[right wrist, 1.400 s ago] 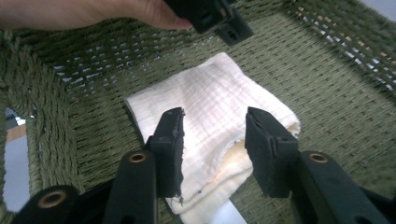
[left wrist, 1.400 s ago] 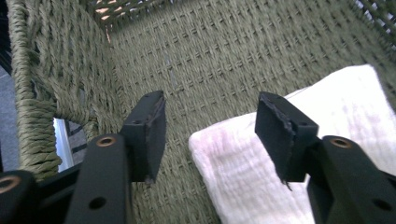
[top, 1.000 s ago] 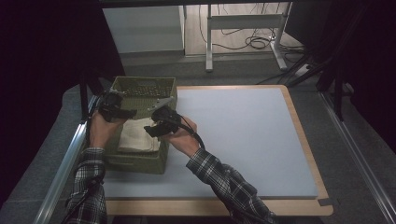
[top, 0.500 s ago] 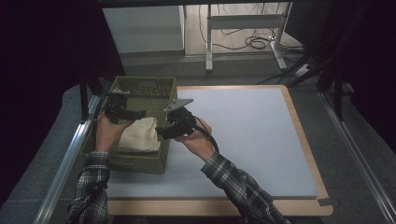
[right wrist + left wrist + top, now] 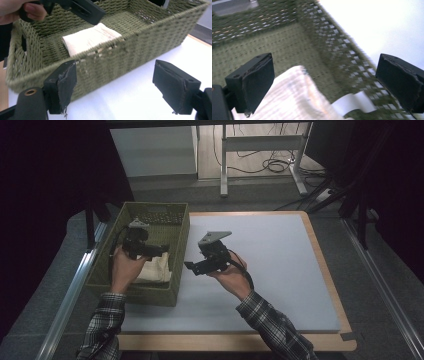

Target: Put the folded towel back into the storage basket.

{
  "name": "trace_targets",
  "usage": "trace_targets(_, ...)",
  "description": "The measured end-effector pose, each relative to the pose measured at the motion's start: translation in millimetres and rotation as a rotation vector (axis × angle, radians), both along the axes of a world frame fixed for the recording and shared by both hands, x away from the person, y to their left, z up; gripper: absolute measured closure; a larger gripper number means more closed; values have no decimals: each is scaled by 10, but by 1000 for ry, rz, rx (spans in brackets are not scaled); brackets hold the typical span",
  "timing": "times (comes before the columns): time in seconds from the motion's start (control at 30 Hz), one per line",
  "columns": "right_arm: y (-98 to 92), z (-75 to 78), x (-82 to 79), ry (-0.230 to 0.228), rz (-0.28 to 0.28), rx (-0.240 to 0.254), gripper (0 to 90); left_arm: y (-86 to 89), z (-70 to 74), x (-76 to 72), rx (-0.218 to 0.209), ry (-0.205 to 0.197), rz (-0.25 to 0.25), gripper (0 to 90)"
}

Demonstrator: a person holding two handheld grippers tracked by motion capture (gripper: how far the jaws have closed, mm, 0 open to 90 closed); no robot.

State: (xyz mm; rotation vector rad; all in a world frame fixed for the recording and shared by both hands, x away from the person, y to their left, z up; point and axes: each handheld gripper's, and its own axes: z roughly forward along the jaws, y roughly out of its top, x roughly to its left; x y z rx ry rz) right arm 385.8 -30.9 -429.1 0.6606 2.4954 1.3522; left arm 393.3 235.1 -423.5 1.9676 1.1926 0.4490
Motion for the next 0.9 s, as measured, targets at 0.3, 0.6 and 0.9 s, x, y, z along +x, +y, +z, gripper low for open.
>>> trace_targets(0.3,-406,-14,-123,-8,-10,0,130,-383,96,-304,-61,-81,-97,4)
trace_targets(0.6,-889,-59,-266,-8,-52,12,103,-899,143,-628,-60,-134,-208,0)
trace_targets(0.9,-1431,-177,-420,-4,-117,7,93,-1409,-72,-843,-46,-167,-273,0)
